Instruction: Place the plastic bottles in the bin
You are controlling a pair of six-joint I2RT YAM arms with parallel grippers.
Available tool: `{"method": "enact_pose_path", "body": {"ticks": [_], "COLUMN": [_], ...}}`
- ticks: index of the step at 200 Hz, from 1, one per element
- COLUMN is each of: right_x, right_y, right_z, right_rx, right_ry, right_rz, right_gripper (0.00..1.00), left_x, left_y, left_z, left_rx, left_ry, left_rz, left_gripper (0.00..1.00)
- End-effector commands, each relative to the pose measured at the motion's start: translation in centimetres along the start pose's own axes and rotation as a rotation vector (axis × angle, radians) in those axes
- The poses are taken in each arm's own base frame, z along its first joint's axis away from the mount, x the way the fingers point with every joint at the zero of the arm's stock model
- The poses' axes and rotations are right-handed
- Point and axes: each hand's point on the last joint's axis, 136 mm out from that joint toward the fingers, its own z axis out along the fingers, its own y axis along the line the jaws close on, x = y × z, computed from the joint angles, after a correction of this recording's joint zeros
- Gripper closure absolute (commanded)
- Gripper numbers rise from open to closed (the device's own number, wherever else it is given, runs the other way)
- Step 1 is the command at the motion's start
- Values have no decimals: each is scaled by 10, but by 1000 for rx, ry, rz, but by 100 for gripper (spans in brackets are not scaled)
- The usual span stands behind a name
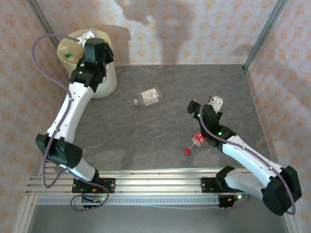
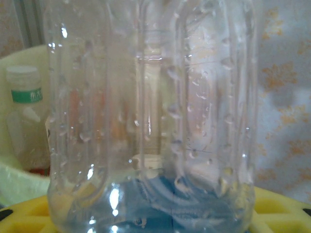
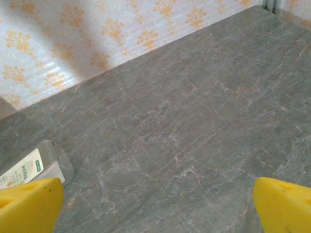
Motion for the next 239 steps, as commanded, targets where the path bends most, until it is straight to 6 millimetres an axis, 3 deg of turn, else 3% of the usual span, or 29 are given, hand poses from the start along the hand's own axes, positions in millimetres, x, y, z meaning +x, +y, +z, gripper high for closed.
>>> {"method": "enact_pose_path", "body": {"ticks": [1, 45, 99, 143, 186, 212, 239], "right_x": [-8, -8, -9, -10, -11, -12, -11], "right_y": [-7, -11, -13, -18, -24, -26, -30], "right_z": [-5, -9, -11, -14, -17, -18, -18], "right_rx": [27, 30, 30, 46, 66, 72, 91], "right_ry": [-20, -22, -26, -32, -40, -44, -46], "right_rz": [18, 26, 28, 25, 17, 11, 17], "right_gripper": [0, 0, 0, 0, 0, 0, 0], "left_x": [-19, -32, -40, -33, -39, -48, -47], "left_y": [9, 34, 75, 88, 98, 99, 111], "left_z": [7, 34, 67, 105, 133, 153, 158], "left_rx": [-46, -171, -294, -368, -382, -347, -392], "left_ry": [-13, -37, -73, -105, -175, -222, -235], "left_rz": [12, -20, -248, -417, -553, -591, -627], "left_gripper": [47, 48, 45, 44, 41, 32, 16]}}
